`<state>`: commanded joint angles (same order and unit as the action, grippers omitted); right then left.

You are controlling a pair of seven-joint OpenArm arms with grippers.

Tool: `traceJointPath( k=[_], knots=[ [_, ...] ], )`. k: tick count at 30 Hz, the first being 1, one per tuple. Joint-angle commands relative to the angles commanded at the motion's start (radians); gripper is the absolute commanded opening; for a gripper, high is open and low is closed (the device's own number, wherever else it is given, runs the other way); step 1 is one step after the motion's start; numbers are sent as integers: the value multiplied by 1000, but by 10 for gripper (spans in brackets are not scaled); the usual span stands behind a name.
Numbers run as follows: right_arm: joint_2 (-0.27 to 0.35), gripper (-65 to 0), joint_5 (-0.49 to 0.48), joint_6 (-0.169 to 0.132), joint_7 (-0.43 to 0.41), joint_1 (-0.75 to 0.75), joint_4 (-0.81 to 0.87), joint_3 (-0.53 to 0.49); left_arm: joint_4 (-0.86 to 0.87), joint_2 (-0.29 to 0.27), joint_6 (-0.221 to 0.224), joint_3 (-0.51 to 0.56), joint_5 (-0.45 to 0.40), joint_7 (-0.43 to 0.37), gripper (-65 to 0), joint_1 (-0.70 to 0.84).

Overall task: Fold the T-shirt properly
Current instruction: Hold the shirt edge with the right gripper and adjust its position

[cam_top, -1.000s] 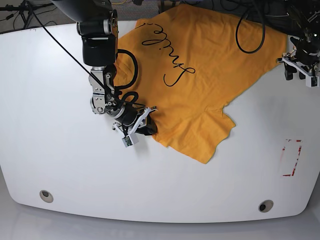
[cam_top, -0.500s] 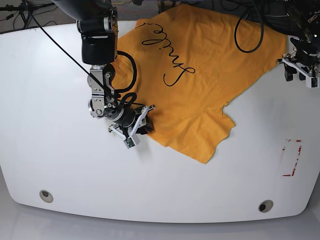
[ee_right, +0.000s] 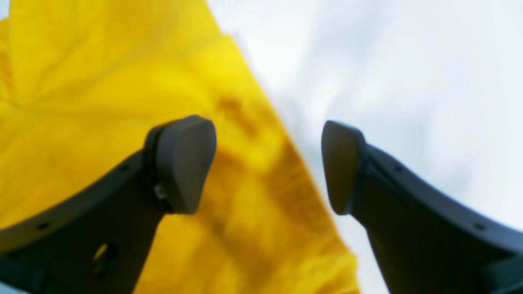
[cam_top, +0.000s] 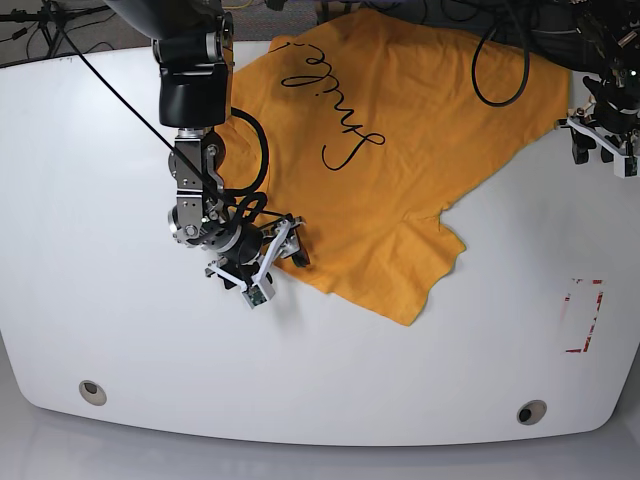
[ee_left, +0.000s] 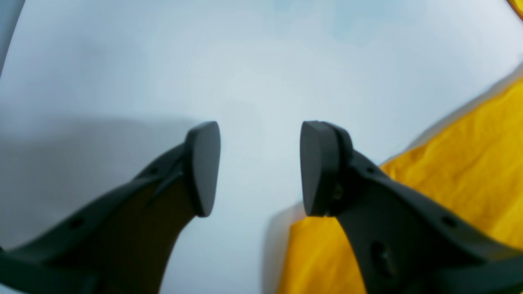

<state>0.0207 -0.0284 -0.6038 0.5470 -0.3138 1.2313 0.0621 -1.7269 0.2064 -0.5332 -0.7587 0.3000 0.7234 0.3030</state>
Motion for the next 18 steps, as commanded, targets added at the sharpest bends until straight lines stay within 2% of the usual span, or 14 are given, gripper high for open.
traceJointPath(
  k=[14, 18],
  knots=[
    [12, -219, 2, -2, -6, 2, -54, 6, 0, 0, 0, -2, 3, -2, -363, -2],
    [29, -219, 0, -2, -51, 2, -97, 6, 0, 0, 0, -2, 3, -2, -363, -2]
  ],
)
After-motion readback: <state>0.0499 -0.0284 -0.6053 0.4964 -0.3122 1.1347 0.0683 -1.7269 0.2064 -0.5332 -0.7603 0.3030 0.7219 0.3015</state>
